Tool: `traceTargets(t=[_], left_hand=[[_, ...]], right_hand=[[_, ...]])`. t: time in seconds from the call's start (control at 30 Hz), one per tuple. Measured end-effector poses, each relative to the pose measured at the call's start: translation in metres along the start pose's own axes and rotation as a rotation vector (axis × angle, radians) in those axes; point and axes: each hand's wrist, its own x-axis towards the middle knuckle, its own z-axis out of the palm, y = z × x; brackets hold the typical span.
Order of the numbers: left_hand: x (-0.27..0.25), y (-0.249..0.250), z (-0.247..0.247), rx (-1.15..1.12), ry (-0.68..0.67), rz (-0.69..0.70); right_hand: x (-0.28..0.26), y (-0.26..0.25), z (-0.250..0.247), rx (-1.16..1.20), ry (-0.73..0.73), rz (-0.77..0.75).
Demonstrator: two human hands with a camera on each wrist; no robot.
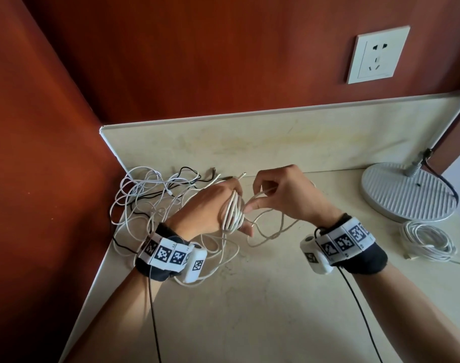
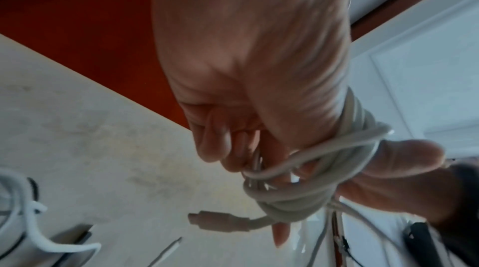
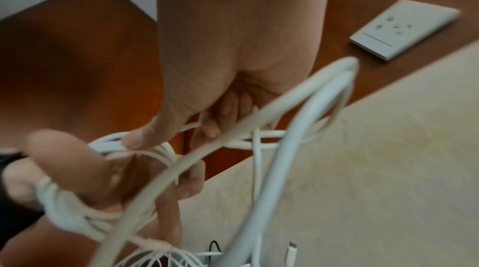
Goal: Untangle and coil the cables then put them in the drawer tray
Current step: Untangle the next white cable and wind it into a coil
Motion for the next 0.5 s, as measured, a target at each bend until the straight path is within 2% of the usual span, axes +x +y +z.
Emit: traceTargets(t=[0.1, 0.17, 0.23, 0.37, 0.43, 0.5], left_hand=[[-0.003, 0.009, -0.002, -0.141, -0.066, -0.012], [-0.002, 0.012, -0.002, -0.332, -0.149, -0.039], [-0.003, 0.023, -0.003, -0.539, -0.238, -0.001], [-0.005, 0.030, -0.003, -0.797, -0.295, -0.002], [-0.009, 0.027, -0.005, -0.862, -0.239, -0.039], [-0.008, 0.027, -0.006, -0.792, -0.107, -0.025]], right_hand=[[0.004, 0.005, -0.001, 0.339, -0.140, 0.072], [0.006, 0.008, -0.004, 0.563, -0.259, 0.039], [0.007, 0.014, -0.008, 0.675, -0.305, -0.007], [0.007, 0.020, -0.003, 0.782, -0.225, 0.003], [0.005, 0.024, 0.007, 0.785, -0.118, 0.058], [0.003, 0.026, 0.021, 0.751, -0.052, 0.094]])
